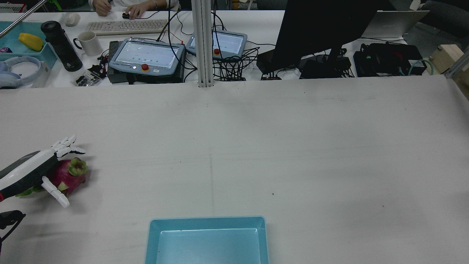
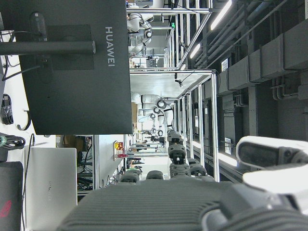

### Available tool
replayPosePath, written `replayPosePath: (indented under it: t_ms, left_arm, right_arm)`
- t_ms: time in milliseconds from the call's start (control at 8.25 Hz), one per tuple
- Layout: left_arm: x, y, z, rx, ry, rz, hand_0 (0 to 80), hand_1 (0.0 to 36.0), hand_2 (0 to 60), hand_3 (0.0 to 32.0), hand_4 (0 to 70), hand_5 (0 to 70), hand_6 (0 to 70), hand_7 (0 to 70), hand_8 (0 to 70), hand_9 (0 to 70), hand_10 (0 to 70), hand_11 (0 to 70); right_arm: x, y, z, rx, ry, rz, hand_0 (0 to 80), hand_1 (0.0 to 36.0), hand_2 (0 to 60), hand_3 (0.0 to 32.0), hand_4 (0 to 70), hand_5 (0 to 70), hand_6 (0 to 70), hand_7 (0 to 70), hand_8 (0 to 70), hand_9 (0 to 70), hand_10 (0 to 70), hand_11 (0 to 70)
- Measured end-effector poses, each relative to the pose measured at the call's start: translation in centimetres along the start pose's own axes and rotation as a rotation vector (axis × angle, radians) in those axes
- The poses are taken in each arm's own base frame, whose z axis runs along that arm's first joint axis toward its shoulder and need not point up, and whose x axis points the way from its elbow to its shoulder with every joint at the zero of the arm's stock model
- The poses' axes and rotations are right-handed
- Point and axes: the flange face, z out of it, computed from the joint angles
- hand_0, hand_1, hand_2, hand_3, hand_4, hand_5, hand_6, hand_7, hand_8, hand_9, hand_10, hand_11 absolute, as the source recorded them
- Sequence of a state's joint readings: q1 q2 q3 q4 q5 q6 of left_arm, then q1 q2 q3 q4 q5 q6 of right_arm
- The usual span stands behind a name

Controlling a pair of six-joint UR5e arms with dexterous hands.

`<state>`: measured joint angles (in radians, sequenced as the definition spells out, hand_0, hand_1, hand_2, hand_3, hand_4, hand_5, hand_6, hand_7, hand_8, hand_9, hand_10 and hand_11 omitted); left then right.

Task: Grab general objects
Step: 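Wrap the left hand fingers around the pink dragon fruit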

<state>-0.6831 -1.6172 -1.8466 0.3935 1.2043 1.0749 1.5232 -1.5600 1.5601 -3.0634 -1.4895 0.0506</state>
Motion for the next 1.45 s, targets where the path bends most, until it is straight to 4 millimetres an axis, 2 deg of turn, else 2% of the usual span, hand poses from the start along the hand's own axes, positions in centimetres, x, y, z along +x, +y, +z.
replayPosePath:
  t_ms: [242,364,485,606,727,970,1212,1333,1455]
  left_arm:
    - [0.2,0.4,0.2,0.002,0.012,-0.003,51.3,21.2,15.0,0.0,0.0,28.8,0.0,5.5,0.0,0.0,0.0,0.0]
    - [0.4,0.3,0.1,0.023,0.012,-0.001,51.3,21.5,16.1,0.0,0.0,25.7,0.0,5.3,0.0,0.0,0.0,0.0]
    - [0.6,0.1,0.0,0.05,0.009,0.003,50.8,21.2,16.9,0.0,0.0,25.9,0.0,5.0,0.0,0.0,0.0,0.0]
    - [1.1,0.2,0.1,0.075,0.003,0.009,49.7,19.9,17.2,0.0,1.2,27.1,0.0,4.0,0.0,0.0,0.0,0.0]
    - [1.6,0.5,0.4,0.088,0.0,0.012,49.6,20.3,19.7,0.0,2.9,35.4,0.0,3.3,0.0,0.0,0.0,0.0]
    - [1.8,1.0,1.1,0.084,0.012,0.006,49.7,19.7,17.4,0.0,3.1,39.5,0.0,4.1,0.0,0.0,0.0,0.0]
    - [1.5,1.0,1.2,0.084,0.009,0.007,48.7,16.5,10.3,0.0,2.3,37.7,0.0,4.2,0.0,0.0,0.0,0.0]
    - [1.4,1.0,1.2,0.086,0.006,0.009,47.9,15.2,9.5,0.0,2.5,36.7,0.0,3.8,0.0,0.0,0.0,0.0]
    - [1.2,0.9,1.1,0.087,0.002,0.013,47.1,15.3,13.7,0.0,2.7,41.8,0.0,3.4,0.0,0.0,0.0,0.0]
  right_arm:
    - [0.0,0.0,0.0,0.0,0.0,0.0,0.0,0.0,0.0,0.0,0.0,0.0,0.0,0.0,0.0,0.0,0.0,0.0]
    - [0.0,0.0,0.0,0.0,0.0,0.0,0.0,0.0,0.0,0.0,0.0,0.0,0.0,0.0,0.0,0.0,0.0,0.0]
    - [0.0,0.0,0.0,0.0,0.0,0.0,0.0,0.0,0.0,0.0,0.0,0.0,0.0,0.0,0.0,0.0,0.0,0.0]
    - [0.0,0.0,0.0,0.0,0.0,0.0,0.0,0.0,0.0,0.0,0.0,0.0,0.0,0.0,0.0,0.0,0.0,0.0]
    - [0.0,0.0,0.0,0.0,0.0,0.0,0.0,0.0,0.0,0.0,0.0,0.0,0.0,0.0,0.0,0.0,0.0,0.0]
    - [0.0,0.0,0.0,0.0,0.0,0.0,0.0,0.0,0.0,0.0,0.0,0.0,0.0,0.0,0.0,0.0,0.0,0.0]
    - [0.0,0.0,0.0,0.0,0.0,0.0,0.0,0.0,0.0,0.0,0.0,0.0,0.0,0.0,0.0,0.0,0.0,0.0]
    - [0.0,0.0,0.0,0.0,0.0,0.0,0.0,0.0,0.0,0.0,0.0,0.0,0.0,0.0,0.0,0.0,0.0,0.0]
    - [0.0,0.0,0.0,0.0,0.0,0.0,0.0,0.0,0.0,0.0,0.0,0.0,0.0,0.0,0.0,0.0,0.0,0.0]
